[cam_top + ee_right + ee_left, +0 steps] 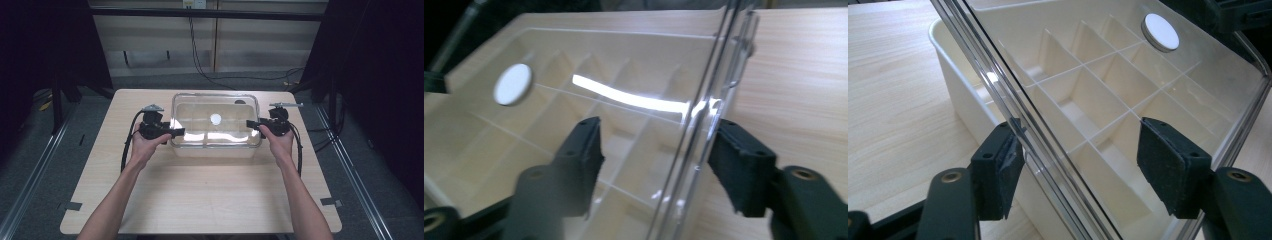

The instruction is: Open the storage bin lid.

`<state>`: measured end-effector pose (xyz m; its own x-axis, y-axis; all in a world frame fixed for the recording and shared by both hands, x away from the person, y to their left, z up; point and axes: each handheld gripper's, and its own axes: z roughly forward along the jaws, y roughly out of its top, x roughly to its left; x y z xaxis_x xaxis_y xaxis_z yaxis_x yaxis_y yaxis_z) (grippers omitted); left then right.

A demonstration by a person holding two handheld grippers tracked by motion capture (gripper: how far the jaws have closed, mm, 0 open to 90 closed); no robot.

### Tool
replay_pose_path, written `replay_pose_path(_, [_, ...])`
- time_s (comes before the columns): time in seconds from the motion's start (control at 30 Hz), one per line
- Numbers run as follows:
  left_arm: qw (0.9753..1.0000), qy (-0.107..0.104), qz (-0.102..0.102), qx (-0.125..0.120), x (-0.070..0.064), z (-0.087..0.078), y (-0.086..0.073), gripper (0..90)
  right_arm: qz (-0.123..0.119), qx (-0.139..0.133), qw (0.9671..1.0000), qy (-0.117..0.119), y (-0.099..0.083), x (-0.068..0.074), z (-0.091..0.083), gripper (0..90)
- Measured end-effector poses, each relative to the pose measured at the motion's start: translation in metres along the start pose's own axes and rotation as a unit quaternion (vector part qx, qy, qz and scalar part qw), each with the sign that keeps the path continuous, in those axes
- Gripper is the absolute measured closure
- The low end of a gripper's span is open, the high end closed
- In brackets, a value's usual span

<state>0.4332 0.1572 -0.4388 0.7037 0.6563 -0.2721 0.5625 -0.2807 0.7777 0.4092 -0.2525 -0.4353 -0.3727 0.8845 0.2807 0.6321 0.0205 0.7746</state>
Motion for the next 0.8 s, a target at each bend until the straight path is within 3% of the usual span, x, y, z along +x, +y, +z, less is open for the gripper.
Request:
replay_pose_path(0.27, [0.9999,0.004,0.009,-0.011,-0.007,-0.006,0.003,41.3,0.015,-0.021,0.9997,0.002,0.002,-0.002,-0.010,49.8])
replay_pose_path(0.4, [0.9998,0.012,0.006,-0.016,-0.010,-0.008,0.004,43.1,0.009,-0.032,0.9994,-0.001,0.004,0.002,-0.016,53.2])
replay_pose_path(0.8, [0.9996,0.005,0.007,-0.028,-0.011,-0.014,0.004,48.4,0.007,-0.056,0.9983,0.014,0.005,0.005,-0.030,61.0])
